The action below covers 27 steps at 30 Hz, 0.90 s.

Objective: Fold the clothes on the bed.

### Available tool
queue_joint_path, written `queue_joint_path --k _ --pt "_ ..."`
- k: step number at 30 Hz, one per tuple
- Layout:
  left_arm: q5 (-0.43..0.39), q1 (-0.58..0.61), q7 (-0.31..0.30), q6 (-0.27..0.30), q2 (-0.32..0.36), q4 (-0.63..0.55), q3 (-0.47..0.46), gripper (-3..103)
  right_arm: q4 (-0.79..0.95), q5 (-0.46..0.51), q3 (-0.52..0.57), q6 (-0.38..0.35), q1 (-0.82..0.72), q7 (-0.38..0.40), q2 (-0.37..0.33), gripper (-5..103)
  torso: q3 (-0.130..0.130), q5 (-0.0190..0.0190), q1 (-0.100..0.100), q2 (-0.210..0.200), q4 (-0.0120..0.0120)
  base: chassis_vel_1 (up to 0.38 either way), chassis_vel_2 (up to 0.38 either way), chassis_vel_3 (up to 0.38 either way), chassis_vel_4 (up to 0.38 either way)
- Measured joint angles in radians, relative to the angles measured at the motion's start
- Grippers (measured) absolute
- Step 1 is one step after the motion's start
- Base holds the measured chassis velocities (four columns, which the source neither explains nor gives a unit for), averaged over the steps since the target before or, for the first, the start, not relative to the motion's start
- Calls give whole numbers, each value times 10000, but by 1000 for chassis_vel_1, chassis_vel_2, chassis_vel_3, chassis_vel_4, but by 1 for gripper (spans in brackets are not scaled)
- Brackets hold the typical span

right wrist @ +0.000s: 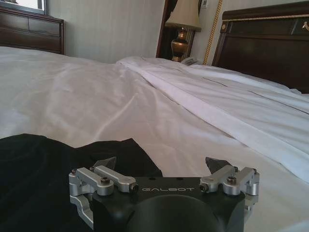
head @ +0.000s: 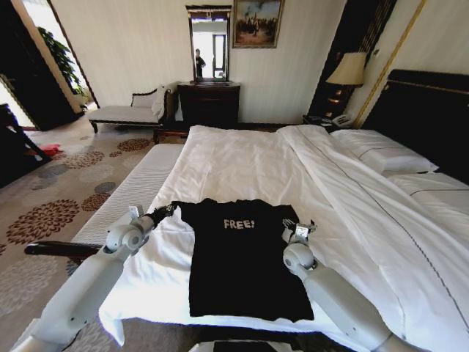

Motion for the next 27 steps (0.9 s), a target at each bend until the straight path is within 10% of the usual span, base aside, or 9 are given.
queue_joint_path --k 6,15,24,27 --pt "551 92 -170 63 -30 383 73 -2 93 -3 85 -2 -81 13 -33 100 0 0 1 0 -1 0 0 0 0" --pt "951 283 -617 -8 -255 874 -748 28 230 -8 298 -2 -252 17 -103 100 0 -1 1 0 -1 0 0 0 0" --pt "-1056 751 -1727 37 -265 -2082 -2445 61 276 28 659 31 -429 4 -66 100 -1 4 -1 0 8 0 0 0 0" --pt "-1960 406 -3197 34 -304 -3574 -2997 78 182 442 1115 166 -517 -36 54 100 -2 5 0 0 -14 0 0 0 0"
